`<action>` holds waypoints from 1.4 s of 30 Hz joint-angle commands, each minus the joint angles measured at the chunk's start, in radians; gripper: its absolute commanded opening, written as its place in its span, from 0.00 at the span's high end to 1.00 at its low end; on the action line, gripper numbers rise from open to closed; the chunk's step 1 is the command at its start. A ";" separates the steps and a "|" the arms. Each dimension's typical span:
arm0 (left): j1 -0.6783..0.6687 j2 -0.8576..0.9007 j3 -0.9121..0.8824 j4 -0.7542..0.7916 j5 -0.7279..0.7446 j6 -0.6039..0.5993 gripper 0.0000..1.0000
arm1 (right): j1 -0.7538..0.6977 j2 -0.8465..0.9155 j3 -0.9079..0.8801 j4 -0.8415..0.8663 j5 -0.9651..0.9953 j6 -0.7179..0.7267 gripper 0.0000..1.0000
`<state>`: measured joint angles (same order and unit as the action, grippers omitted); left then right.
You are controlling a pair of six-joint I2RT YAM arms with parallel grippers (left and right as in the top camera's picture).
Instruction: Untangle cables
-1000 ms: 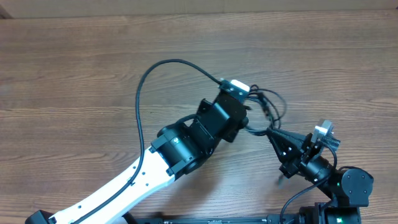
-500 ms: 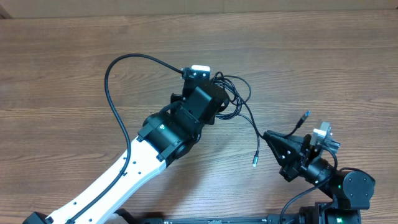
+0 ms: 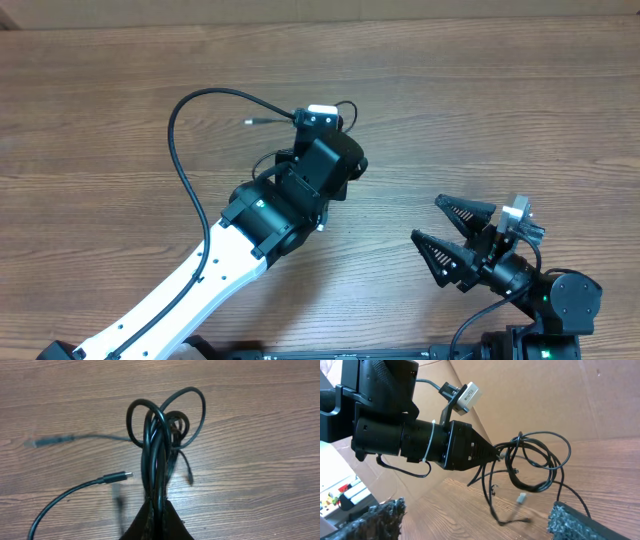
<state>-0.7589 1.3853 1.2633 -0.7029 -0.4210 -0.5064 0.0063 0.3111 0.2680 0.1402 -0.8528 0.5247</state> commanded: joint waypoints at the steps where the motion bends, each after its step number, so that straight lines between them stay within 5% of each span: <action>1: 0.010 -0.013 0.019 0.014 0.005 0.001 0.96 | -0.002 -0.007 0.021 0.003 0.014 0.002 0.04; 14: 0.006 -0.013 0.019 0.125 0.402 0.272 0.96 | -0.002 -0.007 0.021 -0.091 0.126 -0.001 0.00; 25: 0.006 -0.013 0.019 0.125 0.545 0.403 0.96 | -0.002 -0.007 0.021 -0.253 0.407 0.105 0.00; 42: 0.006 -0.013 0.019 0.132 0.632 0.748 0.96 | -0.002 -0.007 0.021 -0.259 0.407 0.105 0.00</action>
<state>-0.7567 1.3853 1.2633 -0.5823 0.1902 0.1463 0.0063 0.3111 0.2680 -0.1215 -0.4629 0.6254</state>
